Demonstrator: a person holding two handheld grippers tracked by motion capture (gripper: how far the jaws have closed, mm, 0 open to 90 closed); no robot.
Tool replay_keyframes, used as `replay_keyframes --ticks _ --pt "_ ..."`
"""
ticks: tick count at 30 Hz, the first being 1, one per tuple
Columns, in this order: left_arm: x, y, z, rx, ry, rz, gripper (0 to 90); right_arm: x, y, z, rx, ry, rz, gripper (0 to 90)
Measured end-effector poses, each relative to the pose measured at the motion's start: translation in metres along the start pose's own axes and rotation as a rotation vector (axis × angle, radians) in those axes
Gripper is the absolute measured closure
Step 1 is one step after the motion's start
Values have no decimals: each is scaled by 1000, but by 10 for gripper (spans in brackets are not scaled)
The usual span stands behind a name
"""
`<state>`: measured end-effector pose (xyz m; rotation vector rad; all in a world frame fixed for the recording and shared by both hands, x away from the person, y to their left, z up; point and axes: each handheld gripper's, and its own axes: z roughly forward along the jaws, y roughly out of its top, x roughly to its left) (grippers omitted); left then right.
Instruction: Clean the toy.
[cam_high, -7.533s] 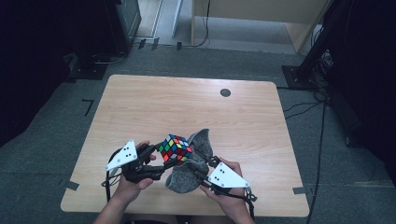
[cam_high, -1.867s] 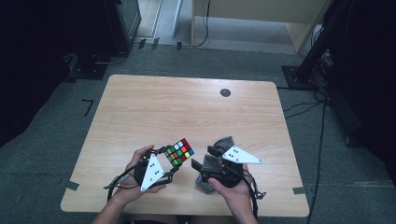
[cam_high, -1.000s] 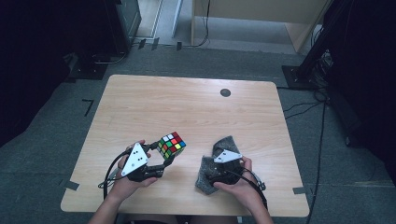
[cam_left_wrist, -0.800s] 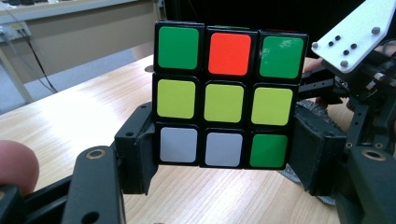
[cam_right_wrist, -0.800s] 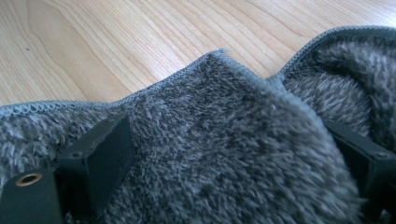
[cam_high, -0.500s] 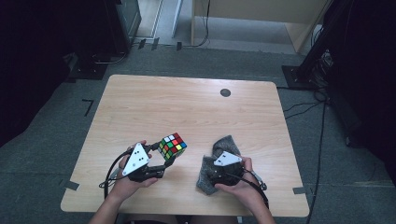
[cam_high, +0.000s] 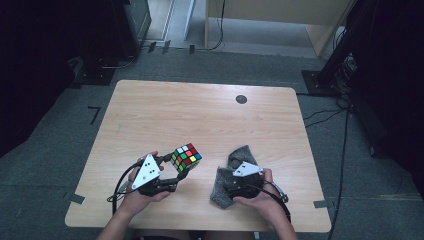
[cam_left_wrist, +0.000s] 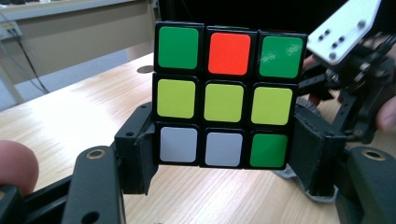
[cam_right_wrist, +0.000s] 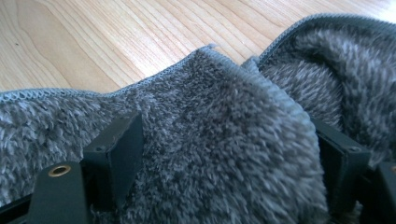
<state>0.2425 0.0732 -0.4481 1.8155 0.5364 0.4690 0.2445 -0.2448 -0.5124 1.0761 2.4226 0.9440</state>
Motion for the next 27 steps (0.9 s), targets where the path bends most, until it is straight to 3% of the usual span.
replay_keyframes --ticks 2,8,13,15,19,24,27 --pt "0 0 0 6 -5 -2 341 -3 -3 0 -16 13 17 253" --pt "0 -1 1 14 -6 -5 341 -11 -6 -6 -31 -38 20 604" --pt "-3 -2 2 13 4 18 341 -6 3 -13 -22 -72 -6 700" --pt "-5 -2 3 21 10 36 341 -3 10 -23 -86 -67 21 704" --pt "-10 -3 7 46 7 75 341 8 30 -54 -297 -20 105 704" --pt "-21 -5 11 51 -11 127 341 33 51 -92 -541 71 109 697" --pt "-33 -4 13 45 -35 179 341 46 58 -100 -614 166 122 691"
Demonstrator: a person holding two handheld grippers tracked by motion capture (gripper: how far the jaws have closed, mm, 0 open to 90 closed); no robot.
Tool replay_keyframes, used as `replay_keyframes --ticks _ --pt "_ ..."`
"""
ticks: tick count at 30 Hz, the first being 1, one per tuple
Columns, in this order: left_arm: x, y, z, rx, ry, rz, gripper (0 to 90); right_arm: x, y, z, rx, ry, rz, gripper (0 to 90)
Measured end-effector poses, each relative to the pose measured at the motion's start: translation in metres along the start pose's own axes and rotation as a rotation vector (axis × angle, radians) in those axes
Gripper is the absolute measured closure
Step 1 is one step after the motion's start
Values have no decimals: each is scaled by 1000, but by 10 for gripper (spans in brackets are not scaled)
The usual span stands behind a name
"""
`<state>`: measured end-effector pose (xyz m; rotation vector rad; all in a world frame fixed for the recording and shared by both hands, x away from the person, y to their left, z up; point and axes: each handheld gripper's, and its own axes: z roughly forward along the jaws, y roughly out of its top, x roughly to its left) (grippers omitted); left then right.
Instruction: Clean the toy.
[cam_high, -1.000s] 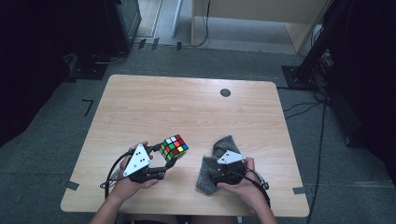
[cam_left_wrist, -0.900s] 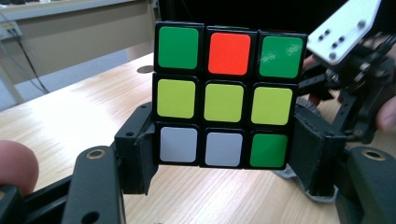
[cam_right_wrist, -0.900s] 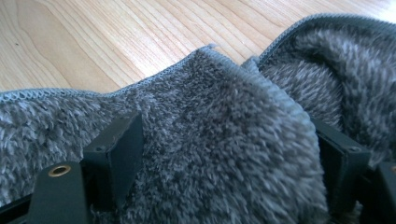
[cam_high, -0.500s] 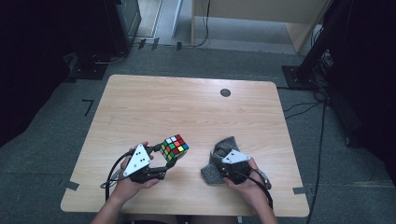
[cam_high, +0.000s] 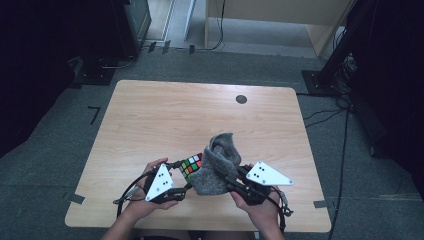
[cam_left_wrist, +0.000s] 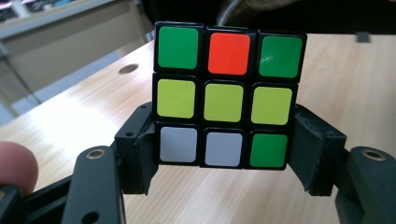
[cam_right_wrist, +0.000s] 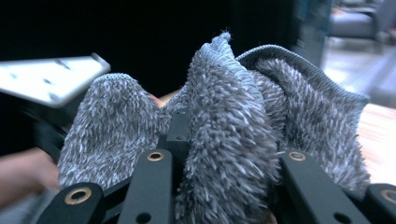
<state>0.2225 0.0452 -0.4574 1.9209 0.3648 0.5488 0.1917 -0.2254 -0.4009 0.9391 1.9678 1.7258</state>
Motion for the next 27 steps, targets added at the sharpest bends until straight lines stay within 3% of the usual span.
replay_keyframes --ticks 2,4,6,7,8,10,13,15,17,19,20,22,25,27 --pt "-6 4 1 -5 -16 24 341 9 0 4 -11 42 -1 688" --pt "-9 8 -1 -34 -38 17 342 15 -4 11 22 41 -44 686" --pt "-8 10 -3 -33 -23 23 343 13 -11 15 29 9 -77 679" --pt "-7 10 -4 -36 -23 19 343 8 -12 15 29 1 -45 679" --pt "-5 10 -5 -38 -24 13 343 2 -14 15 48 -39 -28 681" --pt "-3 9 -6 -34 -12 6 343 -6 -17 13 83 -129 -39 682" --pt "-3 8 -4 -13 7 24 343 -3 -14 10 41 -72 -18 681" --pt "-6 8 -3 -11 4 31 343 8 -10 12 27 -25 -74 677" --pt "-7 11 -3 -13 2 31 343 16 -10 17 50 -31 -137 675" --pt "-7 12 -3 -3 9 40 343 11 -14 18 48 -46 -112 674" --pt "-7 12 -3 -2 10 37 343 6 -17 18 68 -82 -98 675" --pt "-6 12 -3 9 25 41 343 0 -20 17 103 -165 -127 676" --pt "-8 12 0 60 62 84 343 6 -15 13 48 -124 -156 674" --pt "-11 12 4 103 79 116 343 19 -12 15 24 -94 -248 664"
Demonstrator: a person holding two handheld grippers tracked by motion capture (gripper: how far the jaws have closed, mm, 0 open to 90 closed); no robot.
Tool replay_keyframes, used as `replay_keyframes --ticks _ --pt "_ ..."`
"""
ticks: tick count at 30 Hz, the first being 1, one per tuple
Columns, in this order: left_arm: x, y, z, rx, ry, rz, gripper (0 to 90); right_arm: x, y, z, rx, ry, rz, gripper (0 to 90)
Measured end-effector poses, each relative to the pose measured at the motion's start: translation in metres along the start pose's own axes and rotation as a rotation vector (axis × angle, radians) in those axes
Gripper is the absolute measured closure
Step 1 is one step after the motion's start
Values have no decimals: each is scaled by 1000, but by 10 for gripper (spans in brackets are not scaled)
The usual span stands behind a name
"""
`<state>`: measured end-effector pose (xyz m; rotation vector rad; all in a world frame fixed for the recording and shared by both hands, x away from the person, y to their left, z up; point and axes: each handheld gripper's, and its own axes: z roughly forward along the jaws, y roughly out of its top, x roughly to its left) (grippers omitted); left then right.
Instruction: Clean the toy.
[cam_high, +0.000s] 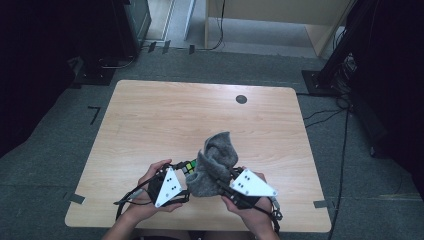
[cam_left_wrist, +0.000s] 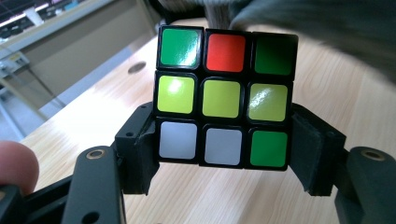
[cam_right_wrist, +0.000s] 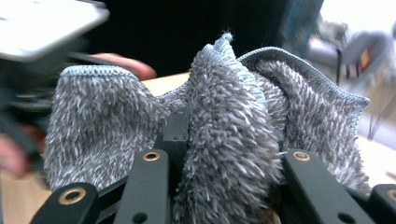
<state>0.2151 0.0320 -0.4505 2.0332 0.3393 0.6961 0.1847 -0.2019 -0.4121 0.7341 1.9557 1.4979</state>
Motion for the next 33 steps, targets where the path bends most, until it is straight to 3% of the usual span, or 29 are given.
replay_keyframes --ticks 3,5,7,10,13,15,18,21,23,26,27,29,32,33 --pt "-9 4 5 39 21 57 343 24 1 7 20 43 -199 645" --pt "-16 7 6 63 46 106 343 35 -4 15 48 25 -335 632" --pt "-18 7 7 81 67 139 343 39 -10 21 64 5 -402 632" --pt "-14 6 5 64 55 116 342 28 -12 19 56 -25 -372 645" --pt "-11 5 4 54 56 107 343 13 -11 14 41 -70 -283 651" --pt "-10 5 3 43 47 97 343 12 -10 12 48 -91 -297 650" --pt "-7 5 1 32 34 78 343 14 -8 10 22 -58 -279 643" --pt "-9 6 2 42 31 86 343 24 -8 12 18 -21 -331 640" --pt "-13 6 3 54 34 114 343 37 -10 17 34 11 -424 641" --pt "-14 5 4 60 38 132 343 42 -12 20 67 18 -483 646" --pt "-13 5 3 54 37 125 343 39 -12 20 61 23 -469 650" --pt "-10 6 2 37 30 104 343 28 -11 17 49 -16 -432 651" --pt "-6 5 0 25 24 81 343 13 -7 9 26 -56 -309 652" --pt "-6 5 0 24 23 79 343 13 -7 8 28 -64 -306 651"
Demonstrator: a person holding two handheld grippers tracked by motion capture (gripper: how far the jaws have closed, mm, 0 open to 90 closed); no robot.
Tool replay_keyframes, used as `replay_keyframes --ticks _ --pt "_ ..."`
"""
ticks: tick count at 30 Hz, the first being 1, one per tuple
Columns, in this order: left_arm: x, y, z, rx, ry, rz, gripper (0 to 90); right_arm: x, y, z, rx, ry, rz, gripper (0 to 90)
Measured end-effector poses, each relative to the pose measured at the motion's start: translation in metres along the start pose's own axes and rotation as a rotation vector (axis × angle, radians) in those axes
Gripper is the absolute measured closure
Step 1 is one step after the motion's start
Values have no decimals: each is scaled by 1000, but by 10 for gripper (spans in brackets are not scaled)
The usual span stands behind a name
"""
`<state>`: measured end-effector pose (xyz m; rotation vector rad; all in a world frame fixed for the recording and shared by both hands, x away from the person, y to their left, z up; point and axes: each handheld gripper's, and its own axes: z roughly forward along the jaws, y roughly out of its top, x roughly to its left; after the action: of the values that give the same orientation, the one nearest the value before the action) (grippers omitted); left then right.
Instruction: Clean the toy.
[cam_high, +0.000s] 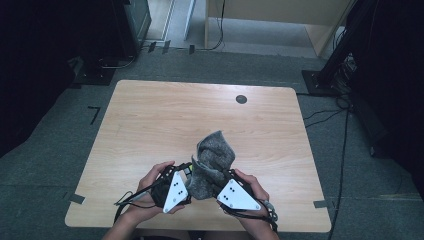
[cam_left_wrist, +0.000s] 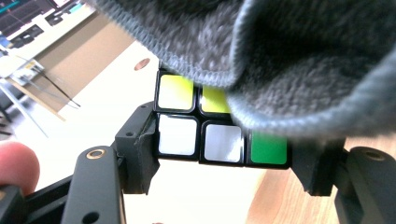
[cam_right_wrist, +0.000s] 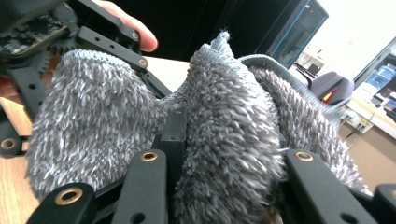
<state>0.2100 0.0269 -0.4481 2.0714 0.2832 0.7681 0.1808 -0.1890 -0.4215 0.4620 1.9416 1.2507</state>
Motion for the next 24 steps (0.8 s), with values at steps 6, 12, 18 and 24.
replay_keyframes --ticks 6,12,18,24 --pt "1 0 -4 -54 -41 -27 343 17 8 2 -21 73 -59 645" --pt "16 -4 -15 -192 -126 -170 343 -21 -4 -11 -136 49 396 660" --pt "26 -4 -24 -251 -138 -234 343 -30 -21 -3 -94 46 530 665" --pt "23 -6 -19 -210 -127 -200 343 -35 -16 -10 -128 35 572 659"
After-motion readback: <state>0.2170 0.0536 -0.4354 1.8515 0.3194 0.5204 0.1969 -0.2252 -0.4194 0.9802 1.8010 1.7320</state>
